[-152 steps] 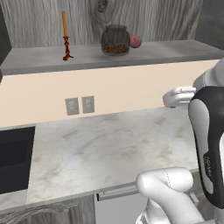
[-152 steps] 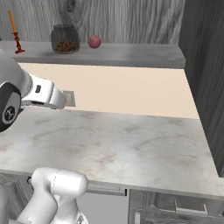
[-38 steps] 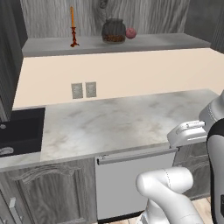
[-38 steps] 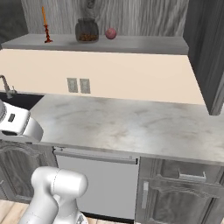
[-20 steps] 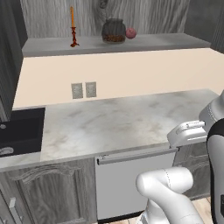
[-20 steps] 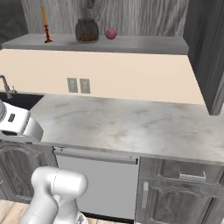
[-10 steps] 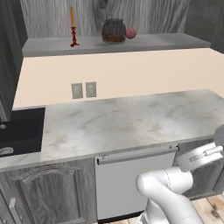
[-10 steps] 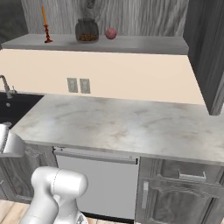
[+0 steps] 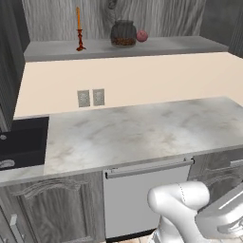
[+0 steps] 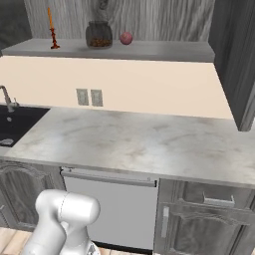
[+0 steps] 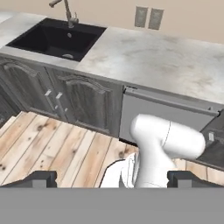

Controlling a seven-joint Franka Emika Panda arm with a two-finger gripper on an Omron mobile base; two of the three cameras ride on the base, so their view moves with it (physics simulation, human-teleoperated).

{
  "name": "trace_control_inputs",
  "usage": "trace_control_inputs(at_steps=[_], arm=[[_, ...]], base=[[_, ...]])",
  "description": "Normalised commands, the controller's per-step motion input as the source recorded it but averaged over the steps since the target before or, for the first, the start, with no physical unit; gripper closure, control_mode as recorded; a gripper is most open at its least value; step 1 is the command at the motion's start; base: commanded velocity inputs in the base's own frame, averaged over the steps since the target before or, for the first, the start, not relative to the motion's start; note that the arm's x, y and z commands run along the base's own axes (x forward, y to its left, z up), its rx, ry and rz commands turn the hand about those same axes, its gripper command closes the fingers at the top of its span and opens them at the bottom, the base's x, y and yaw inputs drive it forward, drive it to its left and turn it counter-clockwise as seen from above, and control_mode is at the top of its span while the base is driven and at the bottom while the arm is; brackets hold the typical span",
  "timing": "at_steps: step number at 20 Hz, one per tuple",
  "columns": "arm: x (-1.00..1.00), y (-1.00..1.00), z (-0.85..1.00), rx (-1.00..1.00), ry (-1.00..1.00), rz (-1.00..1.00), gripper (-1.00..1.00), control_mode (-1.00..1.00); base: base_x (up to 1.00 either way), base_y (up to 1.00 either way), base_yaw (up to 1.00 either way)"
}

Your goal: Pick the jar and candle from the dining table and place them in the open cabinet. Close the cabinet after placing the objects.

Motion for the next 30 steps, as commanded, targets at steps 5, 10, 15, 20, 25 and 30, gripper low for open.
trace_control_inputs(at_steps=[5,10,15,20,25,30], arm=[[-0.25,0.67,0.28,0.0,-0.07,0.0,-1.0,-1.0],[-0.26,0.73,0.18,0.0,-0.12,-0.08,-1.0,-1.0],[-0.17,0.64,0.27,0.0,-0.13,-0.09,-1.0,-1.0],[-0.18,0.46,0.39,0.0,-0.17,-0.03,-1.0,-1.0],[-0.07,0.46,0.42,0.0,-0.15,-0.04,-1.0,-1.0],[0.0,0.56,0.12,0.0,-0.07,-0.19,-1.0,-1.0]], base=[[0.0,0.0,0.0],[0.0,0.0,0.0],[0.0,0.0,0.0],[0.0,0.0,0.0],[0.0,0.0,0.0],[0.0,0.0,0.0]])
